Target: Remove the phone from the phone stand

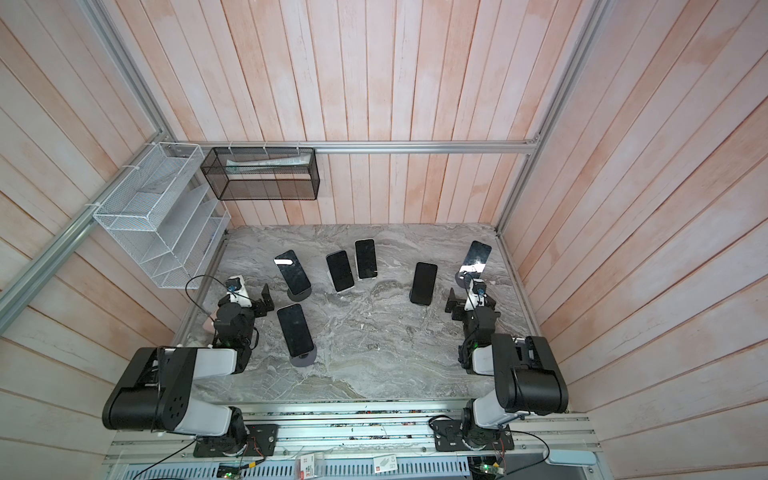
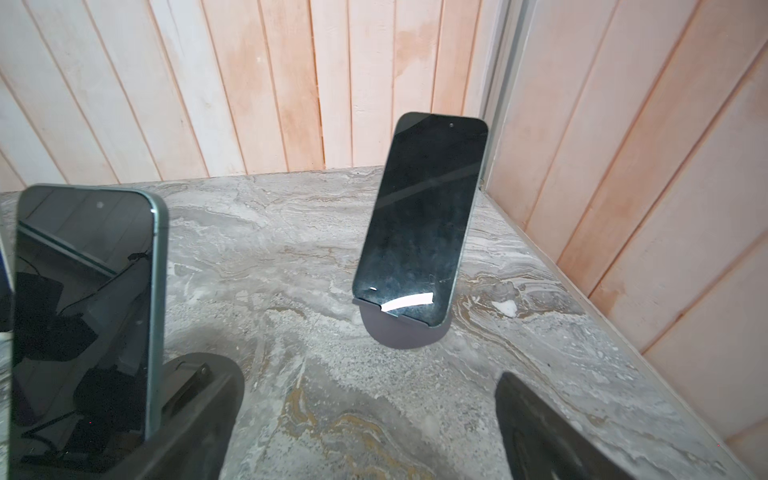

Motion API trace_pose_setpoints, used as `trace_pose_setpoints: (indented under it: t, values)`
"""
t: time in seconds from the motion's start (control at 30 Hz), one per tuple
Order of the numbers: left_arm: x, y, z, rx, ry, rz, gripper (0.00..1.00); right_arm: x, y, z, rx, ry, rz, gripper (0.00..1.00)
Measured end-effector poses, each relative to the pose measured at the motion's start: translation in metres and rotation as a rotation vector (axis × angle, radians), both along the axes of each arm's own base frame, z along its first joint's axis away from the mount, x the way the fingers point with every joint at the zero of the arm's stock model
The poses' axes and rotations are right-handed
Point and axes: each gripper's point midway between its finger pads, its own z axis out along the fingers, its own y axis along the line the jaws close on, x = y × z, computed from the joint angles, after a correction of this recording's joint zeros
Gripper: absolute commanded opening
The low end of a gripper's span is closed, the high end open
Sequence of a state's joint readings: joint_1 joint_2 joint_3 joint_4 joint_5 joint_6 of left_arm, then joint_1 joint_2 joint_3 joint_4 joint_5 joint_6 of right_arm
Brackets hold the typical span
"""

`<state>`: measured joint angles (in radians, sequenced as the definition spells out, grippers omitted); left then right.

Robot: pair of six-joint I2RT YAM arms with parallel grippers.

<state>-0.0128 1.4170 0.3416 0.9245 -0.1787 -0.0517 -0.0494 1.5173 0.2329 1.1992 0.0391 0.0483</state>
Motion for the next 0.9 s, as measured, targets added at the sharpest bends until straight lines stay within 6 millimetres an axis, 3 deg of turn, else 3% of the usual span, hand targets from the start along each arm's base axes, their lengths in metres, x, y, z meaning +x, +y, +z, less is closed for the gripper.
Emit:
trace_pose_setpoints:
  t: [0.17,0.27,0.4,0.47,0.5,0.6,0.7,0.9]
  values:
    - [-0.007,0.002,0.069,-0.034,-0.127,0.017,1.0,0.006,-0.012,0.02,0.016,-0.01,-0.074,0.98]
    - [-0.016,0.005,0.099,-0.093,-0.164,0.035,1.0,0.02,-0.022,0.057,0.056,-0.034,-0.134,0.98]
    - [-0.016,0.005,0.15,-0.206,-0.184,0.044,1.0,0.037,-0.033,0.124,0.165,-0.071,-0.203,0.98]
    - [-0.018,0.006,0.18,-0.342,-0.187,0.062,1.0,0.032,-0.041,0.151,0.267,-0.105,-0.253,0.97]
    - [-0.021,0.005,0.197,-0.409,-0.196,0.062,1.0,0.026,-0.047,0.161,0.32,-0.125,-0.269,0.89]
    - [-0.039,-0.006,0.231,-0.524,-0.248,-0.023,1.0,0.004,-0.068,0.168,0.456,-0.163,-0.274,0.78]
    - [-0.055,-0.021,0.231,-0.619,-0.261,-0.113,1.0,0.005,-0.065,0.157,0.522,-0.086,-0.239,0.76]
    - [-0.061,-0.039,0.195,-0.706,-0.157,-0.185,1.0,0.015,-0.032,0.135,0.561,0.109,-0.143,0.77]
